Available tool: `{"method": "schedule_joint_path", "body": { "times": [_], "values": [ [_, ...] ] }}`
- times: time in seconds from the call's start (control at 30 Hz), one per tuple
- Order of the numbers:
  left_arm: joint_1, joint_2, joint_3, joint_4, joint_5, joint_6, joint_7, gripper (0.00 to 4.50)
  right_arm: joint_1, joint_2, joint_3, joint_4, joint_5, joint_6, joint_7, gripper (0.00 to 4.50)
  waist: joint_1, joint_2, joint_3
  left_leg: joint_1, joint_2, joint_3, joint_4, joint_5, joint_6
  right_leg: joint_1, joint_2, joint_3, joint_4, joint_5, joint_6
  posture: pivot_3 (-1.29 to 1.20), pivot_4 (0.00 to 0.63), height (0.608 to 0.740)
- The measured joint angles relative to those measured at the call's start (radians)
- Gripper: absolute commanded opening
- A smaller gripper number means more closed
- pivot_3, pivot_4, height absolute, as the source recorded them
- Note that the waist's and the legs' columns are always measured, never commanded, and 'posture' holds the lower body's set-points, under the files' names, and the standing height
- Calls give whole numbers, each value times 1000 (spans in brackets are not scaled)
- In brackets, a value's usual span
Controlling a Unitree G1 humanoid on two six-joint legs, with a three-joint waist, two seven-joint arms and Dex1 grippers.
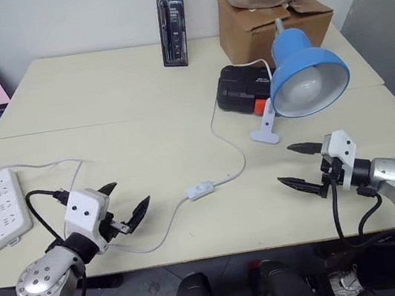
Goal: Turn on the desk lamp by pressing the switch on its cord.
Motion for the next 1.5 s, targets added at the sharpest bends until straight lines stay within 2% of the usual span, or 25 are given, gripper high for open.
{"method": "schedule_joint_path", "body": {
  "times": [0.27,0.53,0.67,0.97,1.03,1.43,1.5],
  "values": [
    [-33,18,-27,1,-25,9,-51,4405,-7,11,0,-25,12,39,-21,4500,0,0,0,0,0,0,1,0,0,0,0,0,1,0,0,0,150,740],
    [-105,124,-93,2,-100,92,-185,4405,-5,10,1,-131,41,136,-50,4500,0,0,0,0,0,0,1,0,0,0,0,-1,1,0,0,0,150,740],
    [-192,164,-168,81,-83,80,-266,4405,14,8,-3,-202,70,211,-79,4500,2,0,0,0,0,-1,1,0,0,0,0,-1,1,0,0,0,150,740],
    [-326,155,-296,284,-9,-13,-360,4405,105,-8,-27,-357,112,348,-155,4500,4,0,0,0,0,-1,1,0,0,0,0,-1,1,0,0,0,150,740],
    [-406,128,-355,369,17,-47,-402,4405,123,-8,-31,-415,130,385,-182,4500,6,0,0,0,0,-1,2,0,0,0,0,-2,2,0,0,0,150,740],
    [-522,58,-454,553,80,-134,-489,4405,196,-4,-60,-514,155,443,-257,4500,3,0,0,-1,0,-2,3,0,0,1,0,-2,3,0,1,0,150,740],
    [-531,51,-459,572,94,-152,-496,4155,202,-4,-60,-520,162,445,-266,4500,2,0,0,-1,0,-2,4,0,0,1,0,-2,3,0,1,0,150,740]
  ]
}}
